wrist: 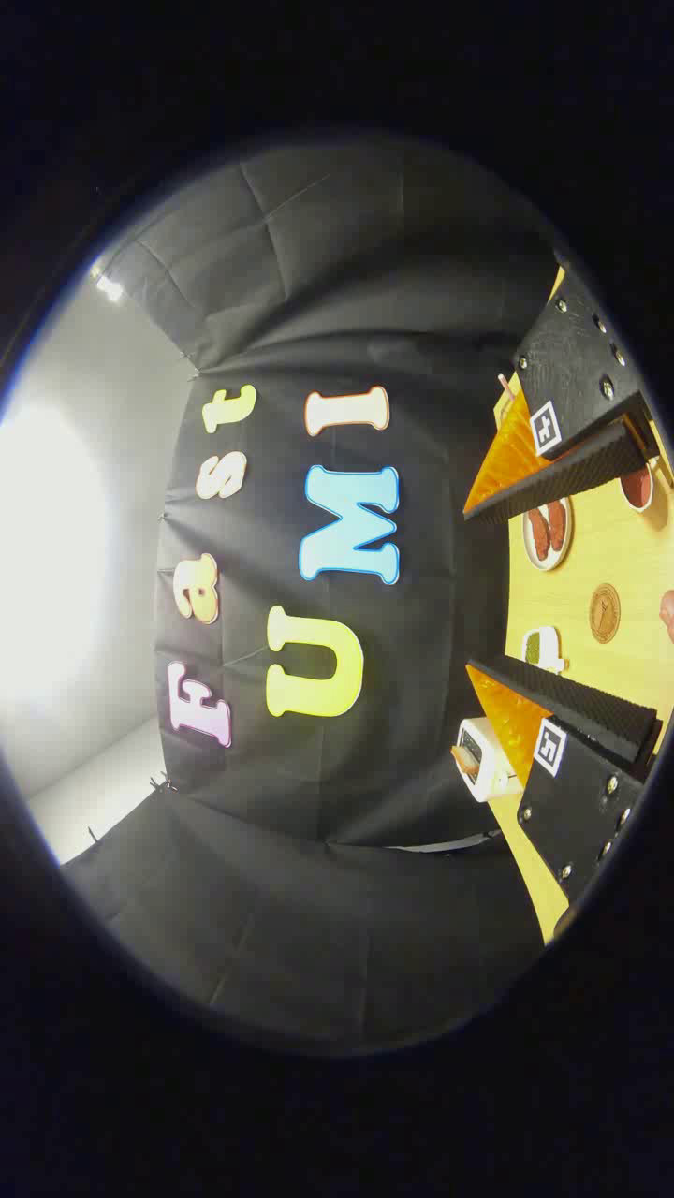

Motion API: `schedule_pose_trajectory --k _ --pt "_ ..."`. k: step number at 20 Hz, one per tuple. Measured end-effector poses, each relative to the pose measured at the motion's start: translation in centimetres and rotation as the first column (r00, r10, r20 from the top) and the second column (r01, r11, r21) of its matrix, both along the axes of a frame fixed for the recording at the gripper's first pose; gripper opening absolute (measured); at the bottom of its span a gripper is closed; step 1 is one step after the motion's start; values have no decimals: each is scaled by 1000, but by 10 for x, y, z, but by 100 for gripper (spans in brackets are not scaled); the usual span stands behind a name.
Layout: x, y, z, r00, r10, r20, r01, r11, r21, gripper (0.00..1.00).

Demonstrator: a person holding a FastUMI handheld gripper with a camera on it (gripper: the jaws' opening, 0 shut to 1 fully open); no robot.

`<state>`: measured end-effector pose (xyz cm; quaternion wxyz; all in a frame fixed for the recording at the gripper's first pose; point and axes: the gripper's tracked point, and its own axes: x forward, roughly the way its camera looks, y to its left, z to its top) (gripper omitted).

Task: Take the bottle from table, then pour the juice into the cup, finally place the bottle on the coaster

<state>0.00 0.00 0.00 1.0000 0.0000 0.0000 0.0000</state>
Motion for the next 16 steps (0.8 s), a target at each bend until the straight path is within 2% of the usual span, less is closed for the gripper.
schedule_pose_trajectory --k 7,16 --pt "-3 5 -2 999 37 10 -38 999 13 87" --pt "-2 2 6 998 38 47 -39 999 35 87"
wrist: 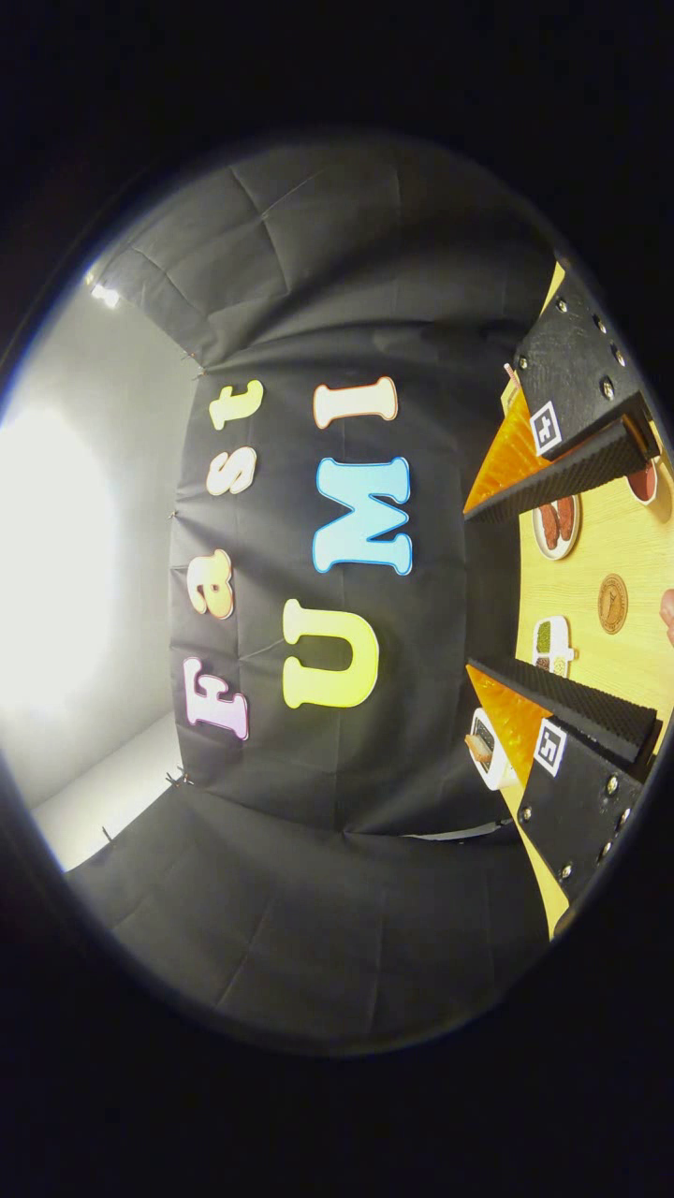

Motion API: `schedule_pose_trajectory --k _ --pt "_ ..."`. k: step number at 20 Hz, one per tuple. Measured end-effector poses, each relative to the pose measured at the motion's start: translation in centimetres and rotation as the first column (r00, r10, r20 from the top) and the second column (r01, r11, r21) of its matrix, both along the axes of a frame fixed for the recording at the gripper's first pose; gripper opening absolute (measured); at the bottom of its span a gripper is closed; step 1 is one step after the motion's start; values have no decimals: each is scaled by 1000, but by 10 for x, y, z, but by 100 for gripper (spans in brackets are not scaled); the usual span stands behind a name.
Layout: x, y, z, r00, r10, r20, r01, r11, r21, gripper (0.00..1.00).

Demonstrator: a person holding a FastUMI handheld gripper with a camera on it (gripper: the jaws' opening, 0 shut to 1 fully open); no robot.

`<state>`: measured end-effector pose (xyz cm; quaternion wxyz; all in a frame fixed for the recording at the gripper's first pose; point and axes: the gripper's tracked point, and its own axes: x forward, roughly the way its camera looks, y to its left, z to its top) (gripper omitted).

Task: Take the bottle from table, then pour the juice into the cup, finally place the bottle on the coaster

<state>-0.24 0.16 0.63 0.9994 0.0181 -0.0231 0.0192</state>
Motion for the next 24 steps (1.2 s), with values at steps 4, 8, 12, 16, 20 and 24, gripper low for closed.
schedule_pose_trajectory --k 4,8,12,16,20,24 --pt "2 2 0 1000 5 11 -5 1000 16 87" --pt "3 9 -1 999 -3 37 2 1000 17 87" --pt "7 27 -10 999 19 44 -21 999 38 87" --pt "6 45 -23 999 20 43 -20 1000 -5 87" --pt "4 78 -40 998 57 32 -57 998 -8 87" --pt "1 109 -68 995 96 -9 -96 995 5 87"
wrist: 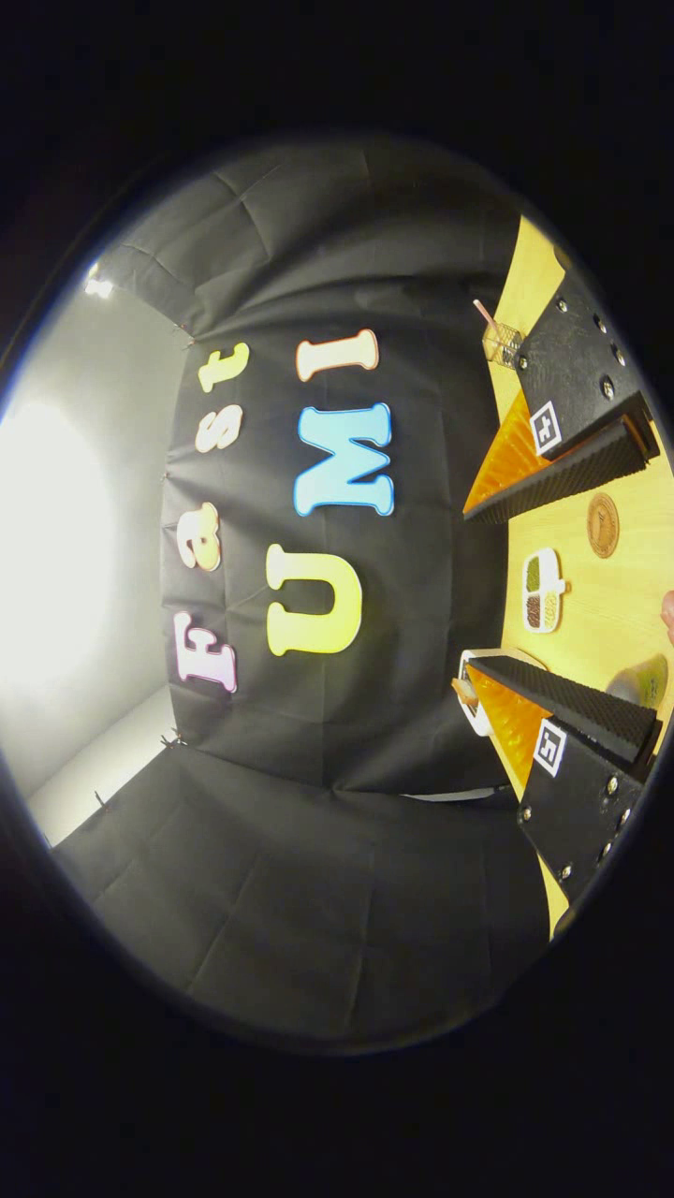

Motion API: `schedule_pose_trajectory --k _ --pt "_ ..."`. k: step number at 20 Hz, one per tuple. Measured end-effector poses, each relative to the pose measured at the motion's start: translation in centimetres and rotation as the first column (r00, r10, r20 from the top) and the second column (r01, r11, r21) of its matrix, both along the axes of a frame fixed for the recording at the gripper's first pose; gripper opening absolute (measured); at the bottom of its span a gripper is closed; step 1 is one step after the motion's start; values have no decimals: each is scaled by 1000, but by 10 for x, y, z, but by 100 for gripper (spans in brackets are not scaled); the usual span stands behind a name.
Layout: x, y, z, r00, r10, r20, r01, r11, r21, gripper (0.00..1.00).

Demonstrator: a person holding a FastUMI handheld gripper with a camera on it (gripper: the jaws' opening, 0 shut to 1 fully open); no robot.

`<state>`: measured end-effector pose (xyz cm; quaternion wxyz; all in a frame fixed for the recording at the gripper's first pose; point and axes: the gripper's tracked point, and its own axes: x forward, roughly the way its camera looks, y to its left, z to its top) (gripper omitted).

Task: Take the bottle from table, then pour the juice into the cup, finally place the bottle on the coaster

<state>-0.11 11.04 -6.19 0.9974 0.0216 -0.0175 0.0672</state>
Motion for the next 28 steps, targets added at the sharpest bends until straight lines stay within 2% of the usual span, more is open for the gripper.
schedule_pose_trajectory --k 10,16,28 --pt "-6 56 -46 995 43 -86 -39 998 46 87" --pt "-12 81 -83 986 57 -156 -56 998 14 88" --pt "-20 91 -158 955 15 -298 -6 999 31 88"
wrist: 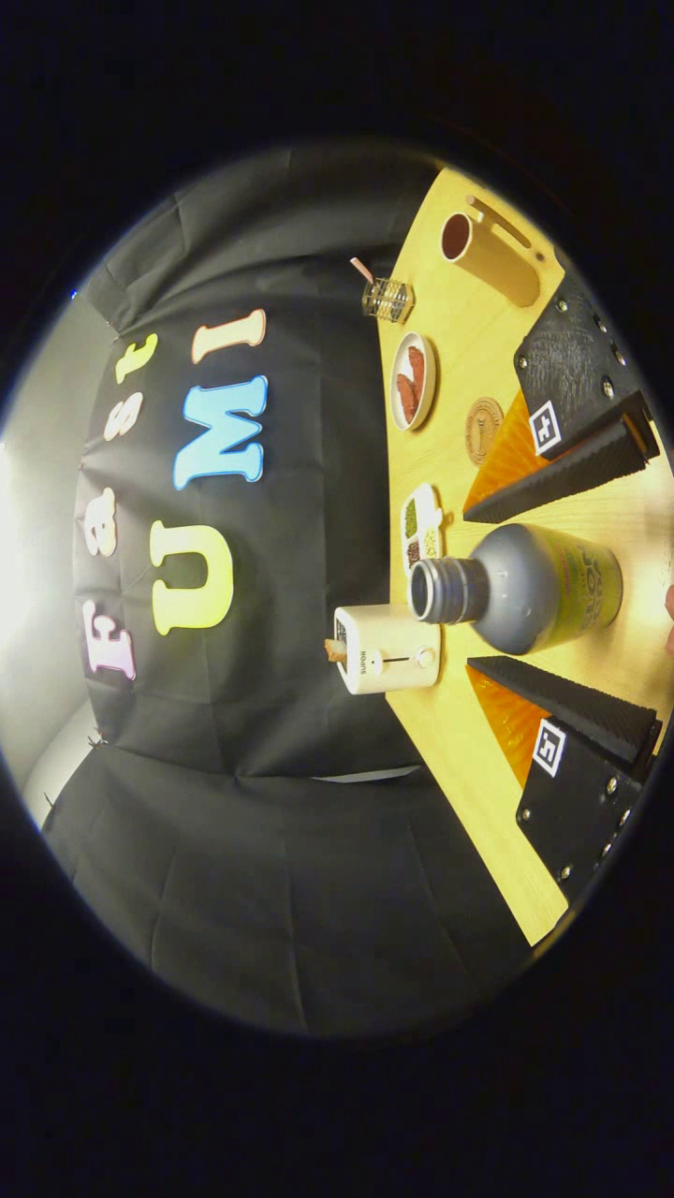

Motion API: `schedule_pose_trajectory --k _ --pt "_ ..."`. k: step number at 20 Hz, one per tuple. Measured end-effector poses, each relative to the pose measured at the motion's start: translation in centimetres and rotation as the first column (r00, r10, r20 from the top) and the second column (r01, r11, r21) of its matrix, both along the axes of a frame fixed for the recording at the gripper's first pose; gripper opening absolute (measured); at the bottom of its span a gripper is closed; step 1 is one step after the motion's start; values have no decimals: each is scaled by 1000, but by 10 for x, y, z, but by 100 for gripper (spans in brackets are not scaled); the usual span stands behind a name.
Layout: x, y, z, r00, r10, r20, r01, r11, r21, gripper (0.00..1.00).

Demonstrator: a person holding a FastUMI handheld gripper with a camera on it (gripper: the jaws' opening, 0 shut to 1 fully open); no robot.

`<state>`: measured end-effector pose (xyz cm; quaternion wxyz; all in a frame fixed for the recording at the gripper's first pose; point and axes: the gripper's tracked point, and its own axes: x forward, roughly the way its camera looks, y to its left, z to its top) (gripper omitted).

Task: Take the bottle from table, then pour the juice into the cup, finally place the bottle on the coaster

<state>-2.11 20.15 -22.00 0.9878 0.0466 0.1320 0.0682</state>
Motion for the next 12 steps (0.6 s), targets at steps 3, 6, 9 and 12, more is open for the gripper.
schedule_pose_trajectory --k 3,6,9,12 --pt "-2 2 -12 1000 -6 -28 7 1000 12 87" --pt "-6 3 -23 998 -8 -57 9 1000 4 87" --pt "-11 4 -33 997 -6 -82 6 1000 -1 87" --pt "-15 4 -44 994 -12 -108 11 1000 -11 87"
